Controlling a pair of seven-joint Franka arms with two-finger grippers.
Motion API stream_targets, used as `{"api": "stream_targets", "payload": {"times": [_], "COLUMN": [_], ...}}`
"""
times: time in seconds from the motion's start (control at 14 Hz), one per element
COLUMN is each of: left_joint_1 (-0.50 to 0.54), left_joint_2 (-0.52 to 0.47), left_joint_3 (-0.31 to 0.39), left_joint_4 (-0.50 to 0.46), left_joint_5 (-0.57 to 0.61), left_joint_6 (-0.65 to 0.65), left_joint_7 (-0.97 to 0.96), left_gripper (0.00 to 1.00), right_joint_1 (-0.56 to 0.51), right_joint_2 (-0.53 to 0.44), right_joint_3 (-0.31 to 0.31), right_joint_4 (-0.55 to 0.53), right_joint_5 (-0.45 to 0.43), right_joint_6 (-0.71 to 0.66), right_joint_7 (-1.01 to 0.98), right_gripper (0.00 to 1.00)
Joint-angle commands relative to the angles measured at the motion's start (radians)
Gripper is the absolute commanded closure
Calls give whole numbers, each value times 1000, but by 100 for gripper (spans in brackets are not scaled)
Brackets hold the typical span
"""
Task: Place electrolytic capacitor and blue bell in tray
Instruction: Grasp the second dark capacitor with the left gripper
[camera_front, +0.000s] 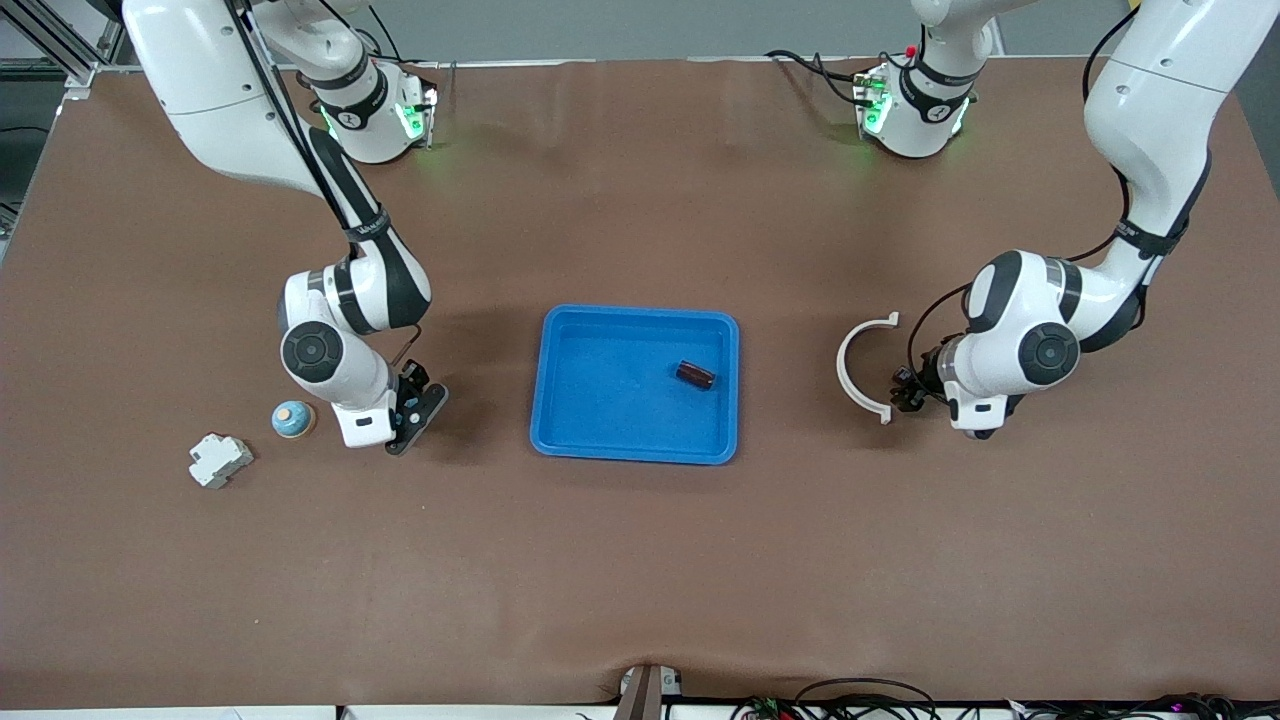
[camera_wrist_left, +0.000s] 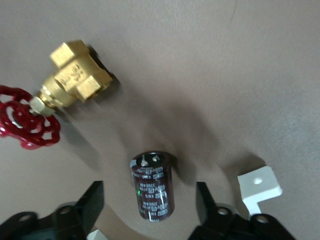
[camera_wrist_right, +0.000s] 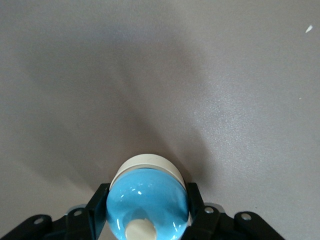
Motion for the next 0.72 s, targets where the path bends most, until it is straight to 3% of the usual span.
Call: {"api": "stream_targets", "payload": {"times": [0.0,0.21,0.29,0.64], "left_joint_1": [5,13,13,16], "left_joint_2": [-1,-6,-9,-76], "left_joint_3": [-9,-9,-9,-35], "left_joint_4": [-3,0,0,54], "left_joint_5": [-15,-15,-15,-18], "left_joint_6": [16,16,16,-27], "left_joint_7": [10,17,28,85], "left_gripper": [53,92,100,100], "right_joint_1": [-8,-6,-5,23], "right_joint_2": [-2,-22,-31,-97], "right_joint_3": [8,8,8,27], "right_joint_4": [11,28,40,51], "right_joint_5": [-19,-8,-8,17], "right_joint_6": [-13,-83,-123,-245], "right_joint_7": [12,33,59,269], "right_gripper": [76,76,76,76]}}
